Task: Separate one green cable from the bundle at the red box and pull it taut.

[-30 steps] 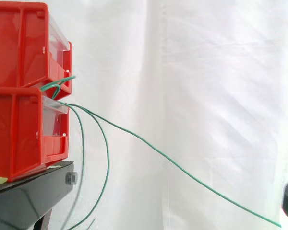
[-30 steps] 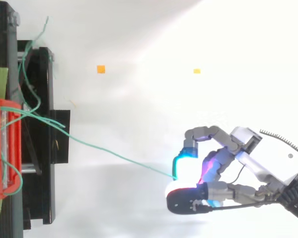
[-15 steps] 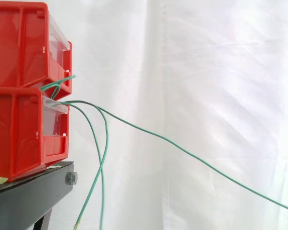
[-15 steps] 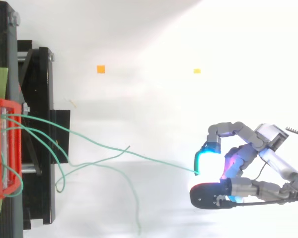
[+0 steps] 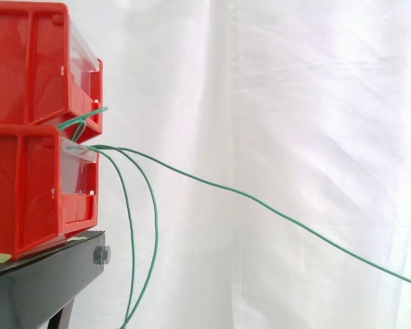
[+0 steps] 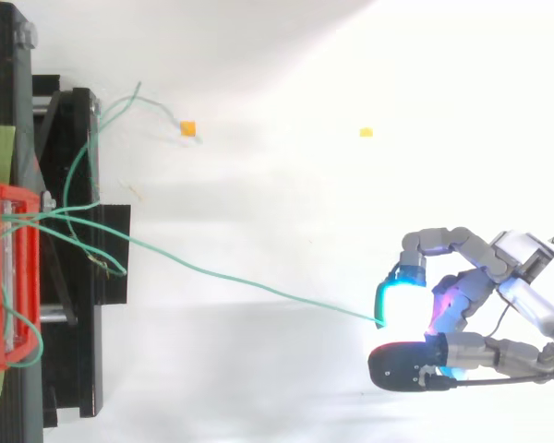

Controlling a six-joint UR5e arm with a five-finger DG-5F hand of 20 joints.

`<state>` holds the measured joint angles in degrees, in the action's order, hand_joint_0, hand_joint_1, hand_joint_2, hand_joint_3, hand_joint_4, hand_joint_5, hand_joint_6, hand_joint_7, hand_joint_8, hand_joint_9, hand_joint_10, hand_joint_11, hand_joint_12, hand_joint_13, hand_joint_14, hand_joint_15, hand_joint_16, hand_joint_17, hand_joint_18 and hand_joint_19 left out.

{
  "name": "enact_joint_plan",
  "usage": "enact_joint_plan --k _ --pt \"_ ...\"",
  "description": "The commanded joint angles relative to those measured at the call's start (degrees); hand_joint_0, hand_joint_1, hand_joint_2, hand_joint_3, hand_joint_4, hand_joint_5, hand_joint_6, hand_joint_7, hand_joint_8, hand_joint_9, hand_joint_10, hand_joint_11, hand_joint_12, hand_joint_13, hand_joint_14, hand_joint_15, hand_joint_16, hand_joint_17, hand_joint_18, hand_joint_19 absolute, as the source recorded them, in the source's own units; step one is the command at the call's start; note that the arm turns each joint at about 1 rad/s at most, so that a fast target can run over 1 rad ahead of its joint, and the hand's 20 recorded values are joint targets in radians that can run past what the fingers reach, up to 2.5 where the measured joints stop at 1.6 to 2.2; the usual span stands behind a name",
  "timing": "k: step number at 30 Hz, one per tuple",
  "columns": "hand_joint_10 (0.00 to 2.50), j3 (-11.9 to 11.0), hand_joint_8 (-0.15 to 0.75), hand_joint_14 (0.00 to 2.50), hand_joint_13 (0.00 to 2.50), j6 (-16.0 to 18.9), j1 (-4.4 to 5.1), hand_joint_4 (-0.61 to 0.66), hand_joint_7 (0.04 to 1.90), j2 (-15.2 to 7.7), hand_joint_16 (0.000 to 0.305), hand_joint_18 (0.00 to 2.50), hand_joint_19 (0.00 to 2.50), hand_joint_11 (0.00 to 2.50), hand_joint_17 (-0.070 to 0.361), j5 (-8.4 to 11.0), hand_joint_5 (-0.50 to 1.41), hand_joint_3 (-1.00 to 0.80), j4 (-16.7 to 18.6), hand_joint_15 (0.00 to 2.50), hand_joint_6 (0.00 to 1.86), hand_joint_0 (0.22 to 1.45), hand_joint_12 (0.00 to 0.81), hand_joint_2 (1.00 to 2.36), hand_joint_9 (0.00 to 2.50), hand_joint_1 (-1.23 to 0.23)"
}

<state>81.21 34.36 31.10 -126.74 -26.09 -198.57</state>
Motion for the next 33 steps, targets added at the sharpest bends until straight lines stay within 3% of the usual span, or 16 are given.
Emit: enact_joint_plan --k 1,33 --pt "0.03 0.2 0.335 0.03 1.27 0.3 0.02 0.10 1.42 0.1 0.044 0.93 0.81 1.19 0.100 0.16 -0.05 -0.37 -0.5 0.91 0.91 0.70 0.331 1.01 1.66 -0.80" --pt "0.03 0.3 0.328 0.03 1.25 0.5 0.19 0.10 1.43 0.1 0.044 0.92 0.82 1.11 0.100 0.25 -0.05 -0.37 -0.9 0.91 0.91 0.70 0.325 1.01 1.63 -0.80"
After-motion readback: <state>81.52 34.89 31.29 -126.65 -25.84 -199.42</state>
